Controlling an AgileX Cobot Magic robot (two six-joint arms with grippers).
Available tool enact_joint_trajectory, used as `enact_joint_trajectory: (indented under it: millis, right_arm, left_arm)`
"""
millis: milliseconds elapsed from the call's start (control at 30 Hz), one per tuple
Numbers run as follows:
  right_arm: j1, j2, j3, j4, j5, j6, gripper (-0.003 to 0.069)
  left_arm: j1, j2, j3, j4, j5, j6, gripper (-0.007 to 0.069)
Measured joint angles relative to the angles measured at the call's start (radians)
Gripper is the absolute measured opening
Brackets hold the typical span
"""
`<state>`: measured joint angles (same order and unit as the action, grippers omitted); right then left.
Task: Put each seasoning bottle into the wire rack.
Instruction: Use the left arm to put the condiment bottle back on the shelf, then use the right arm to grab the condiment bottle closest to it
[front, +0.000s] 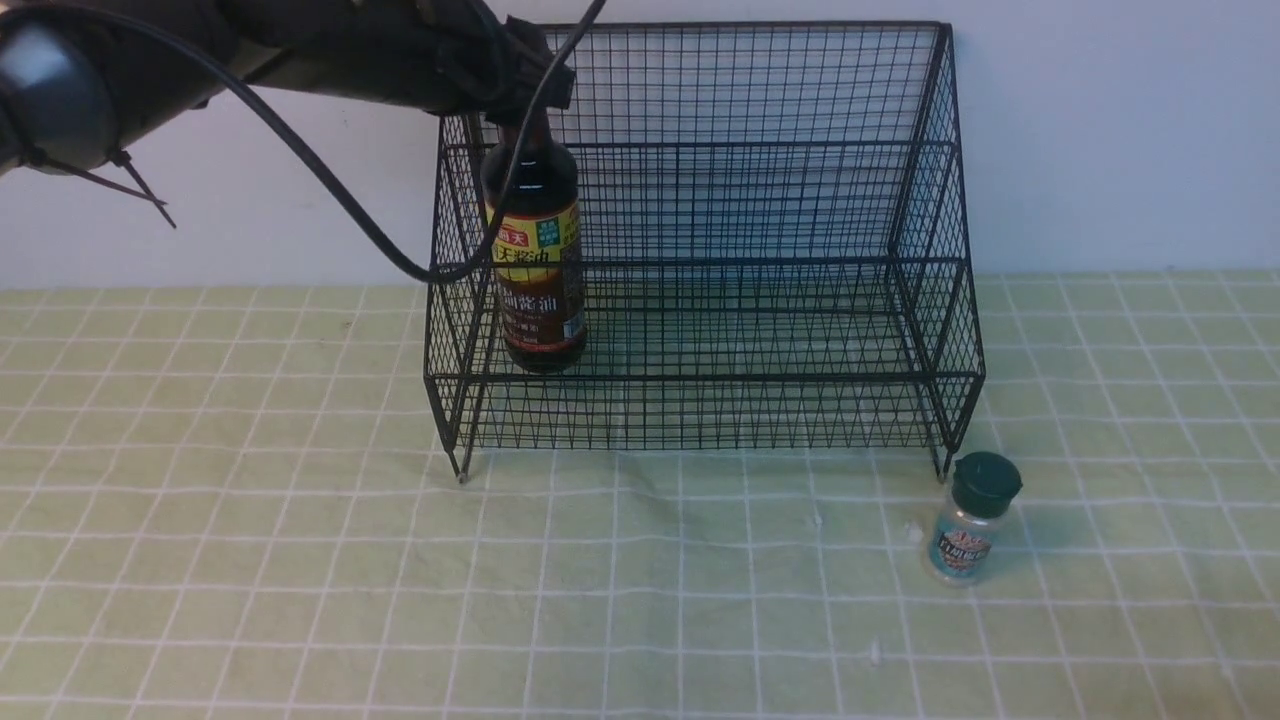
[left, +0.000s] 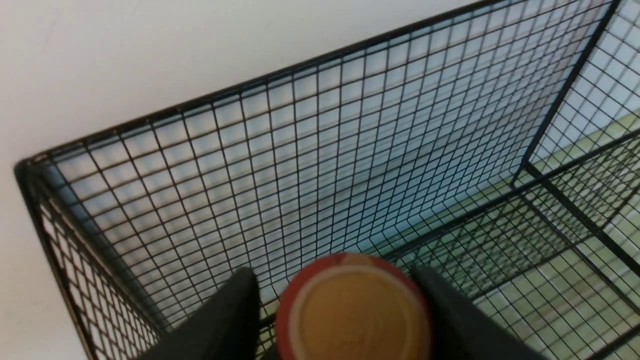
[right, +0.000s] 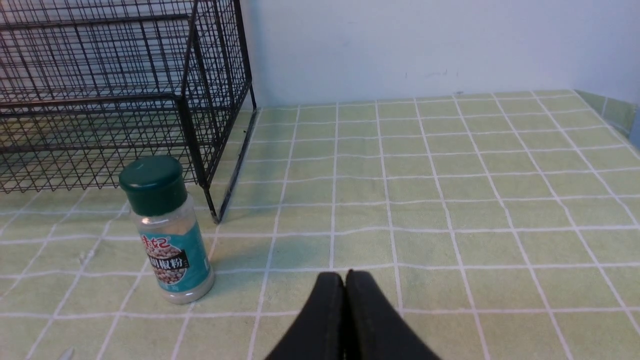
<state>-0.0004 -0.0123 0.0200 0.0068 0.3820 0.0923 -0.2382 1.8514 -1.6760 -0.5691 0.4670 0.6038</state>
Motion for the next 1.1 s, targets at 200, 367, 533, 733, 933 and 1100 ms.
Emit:
enact_joint_trajectory:
  millis: [200, 367, 533, 733, 933, 1100]
  right_arm:
    - [0.0, 0.0, 0.0, 0.0, 0.0, 0.0, -0.0015]
    - [0.0, 0.0, 0.0, 0.0, 0.0, 0.0, -0.0015]
    - [0.0, 0.0, 0.0, 0.0, 0.0, 0.0, -0.0015]
    - [0.0, 0.0, 0.0, 0.0, 0.0, 0.0, -0.0015]
    - [0.0, 0.0, 0.0, 0.0, 0.0, 0.0, -0.0015]
    - [0.0, 0.0, 0.0, 0.0, 0.0, 0.0, -0.0015]
  left_arm:
    - [0.001, -0.059, 0.0, 0.015, 0.052, 0.007, 0.0526]
    - [0.001, -0.176, 0.0, 0.044, 0.062, -0.004, 0.0519]
    - [0.001, -0.344, -0.001, 0.123, 0.149, -0.077, 0.0332]
    - [0.001, -0.58, 0.001, 0.343, 0.352, -0.236, 0.0017]
    - [0.001, -0.809, 0.12, 0.431, 0.383, -0.377, -0.0006]
    - [0.001, -0.998, 0.308, 0.419, 0.392, -0.401, -0.0006]
